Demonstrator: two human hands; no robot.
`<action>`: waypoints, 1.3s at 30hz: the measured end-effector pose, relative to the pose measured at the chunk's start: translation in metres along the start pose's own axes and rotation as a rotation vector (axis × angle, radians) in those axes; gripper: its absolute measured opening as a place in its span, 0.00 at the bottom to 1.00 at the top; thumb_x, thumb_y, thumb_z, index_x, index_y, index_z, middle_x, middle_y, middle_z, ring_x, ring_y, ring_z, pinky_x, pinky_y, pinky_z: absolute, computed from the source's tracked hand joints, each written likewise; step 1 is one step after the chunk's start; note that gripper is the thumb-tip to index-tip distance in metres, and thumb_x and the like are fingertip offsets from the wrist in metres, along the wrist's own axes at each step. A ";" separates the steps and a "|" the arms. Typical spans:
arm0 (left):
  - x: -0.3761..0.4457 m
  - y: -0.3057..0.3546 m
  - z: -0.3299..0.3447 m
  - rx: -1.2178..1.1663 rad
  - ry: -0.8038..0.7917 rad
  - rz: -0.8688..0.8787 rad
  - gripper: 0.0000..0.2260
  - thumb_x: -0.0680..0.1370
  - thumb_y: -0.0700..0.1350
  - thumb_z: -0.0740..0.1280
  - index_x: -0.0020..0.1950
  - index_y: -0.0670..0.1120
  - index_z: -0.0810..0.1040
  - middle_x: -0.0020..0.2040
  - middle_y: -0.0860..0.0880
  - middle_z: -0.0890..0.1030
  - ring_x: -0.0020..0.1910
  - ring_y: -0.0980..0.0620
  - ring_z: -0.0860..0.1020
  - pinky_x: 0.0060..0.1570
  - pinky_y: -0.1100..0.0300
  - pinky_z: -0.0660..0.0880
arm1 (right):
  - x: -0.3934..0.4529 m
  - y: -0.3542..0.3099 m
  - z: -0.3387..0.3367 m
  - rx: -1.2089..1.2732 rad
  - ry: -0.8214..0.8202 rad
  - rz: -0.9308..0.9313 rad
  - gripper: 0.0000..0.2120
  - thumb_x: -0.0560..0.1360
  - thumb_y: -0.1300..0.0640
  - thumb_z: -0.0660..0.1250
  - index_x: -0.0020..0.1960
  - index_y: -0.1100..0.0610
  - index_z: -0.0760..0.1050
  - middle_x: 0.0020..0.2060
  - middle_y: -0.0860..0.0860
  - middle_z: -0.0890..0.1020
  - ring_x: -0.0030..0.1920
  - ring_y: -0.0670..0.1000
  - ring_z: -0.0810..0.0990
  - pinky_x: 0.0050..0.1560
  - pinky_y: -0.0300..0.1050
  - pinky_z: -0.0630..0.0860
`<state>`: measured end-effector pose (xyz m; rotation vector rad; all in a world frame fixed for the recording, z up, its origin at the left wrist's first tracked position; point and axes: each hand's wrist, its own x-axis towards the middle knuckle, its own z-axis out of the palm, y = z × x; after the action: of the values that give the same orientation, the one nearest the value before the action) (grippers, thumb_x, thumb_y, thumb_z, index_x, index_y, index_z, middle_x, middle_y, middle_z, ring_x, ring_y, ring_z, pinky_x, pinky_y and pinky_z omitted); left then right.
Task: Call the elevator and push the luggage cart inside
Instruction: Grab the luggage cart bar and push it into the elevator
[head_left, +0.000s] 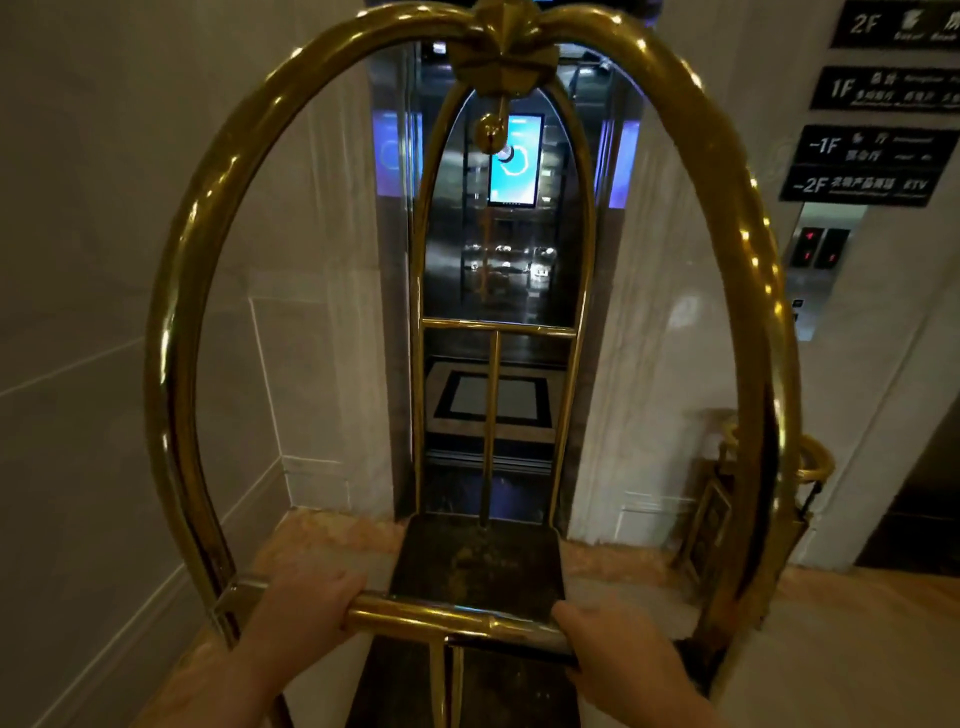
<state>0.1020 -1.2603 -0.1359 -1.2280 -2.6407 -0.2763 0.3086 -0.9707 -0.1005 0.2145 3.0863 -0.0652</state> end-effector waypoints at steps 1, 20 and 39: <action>0.003 -0.002 0.001 0.010 0.017 0.007 0.14 0.63 0.55 0.75 0.37 0.61 0.70 0.35 0.61 0.75 0.34 0.61 0.73 0.33 0.63 0.72 | 0.001 0.000 0.001 -0.015 0.022 0.021 0.14 0.74 0.47 0.64 0.58 0.44 0.67 0.54 0.47 0.78 0.52 0.50 0.76 0.52 0.46 0.71; 0.086 -0.001 0.024 0.107 0.041 0.186 0.13 0.65 0.56 0.76 0.41 0.54 0.74 0.32 0.54 0.77 0.27 0.55 0.75 0.25 0.64 0.60 | 0.061 0.046 -0.001 -0.233 0.371 -0.015 0.17 0.56 0.51 0.78 0.38 0.47 0.73 0.28 0.43 0.78 0.25 0.45 0.76 0.27 0.32 0.56; 0.232 -0.020 0.050 0.118 -0.030 -0.050 0.13 0.73 0.51 0.70 0.55 0.56 0.73 0.47 0.54 0.79 0.47 0.52 0.76 0.51 0.54 0.68 | 0.209 0.134 0.003 -0.264 0.316 -0.010 0.11 0.66 0.49 0.72 0.41 0.48 0.70 0.27 0.46 0.77 0.22 0.45 0.70 0.23 0.37 0.61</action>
<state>-0.0648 -1.0909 -0.1226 -1.1395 -2.6729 -0.1086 0.1202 -0.8094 -0.1192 0.2160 3.3589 0.4128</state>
